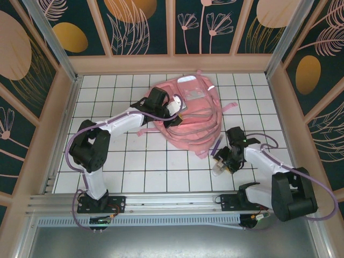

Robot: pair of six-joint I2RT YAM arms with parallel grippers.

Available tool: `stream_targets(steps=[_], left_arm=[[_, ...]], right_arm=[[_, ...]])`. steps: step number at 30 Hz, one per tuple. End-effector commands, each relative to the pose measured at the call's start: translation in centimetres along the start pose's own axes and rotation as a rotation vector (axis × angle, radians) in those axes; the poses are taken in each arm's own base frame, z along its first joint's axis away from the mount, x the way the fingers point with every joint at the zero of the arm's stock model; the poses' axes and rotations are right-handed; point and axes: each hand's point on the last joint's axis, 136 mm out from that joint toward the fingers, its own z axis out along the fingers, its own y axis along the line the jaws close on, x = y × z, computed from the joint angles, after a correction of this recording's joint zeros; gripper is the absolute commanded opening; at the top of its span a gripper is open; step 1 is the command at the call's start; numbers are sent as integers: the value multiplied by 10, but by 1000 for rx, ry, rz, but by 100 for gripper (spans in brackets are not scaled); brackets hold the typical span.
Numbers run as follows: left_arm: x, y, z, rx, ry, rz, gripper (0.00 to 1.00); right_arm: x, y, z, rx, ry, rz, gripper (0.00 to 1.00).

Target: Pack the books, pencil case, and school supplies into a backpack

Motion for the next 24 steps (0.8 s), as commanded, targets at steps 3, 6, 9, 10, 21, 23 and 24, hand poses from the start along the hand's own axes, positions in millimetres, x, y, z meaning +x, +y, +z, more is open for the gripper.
stream_targets(steps=[3,6,9,10,21,23,24], left_arm=[[-8,19,1,-90,-5,25,26],[-16,31,-8,-170,-21,5,8],[-36,36,-25,-228,-89,-12,0],[-41,37,-32,-245,-114,-19,0],[-80,34,-52,-223,-238,-125,0],[-87,34,-54,-219,-266,-149,0],[-91,34,-55,-215,-281,-153,0]], right_arm=[[6,-12,21,87,39,-24,64],[5,-9,20,89,38,-36,48],[0,-5,8,78,-11,-28,46],[-3,-4,1,76,-35,-19,45],[-42,57,-96,-110,-282,7,38],[-51,92,-119,-240,-311,11,37],[-54,109,-126,-305,-308,19,37]])
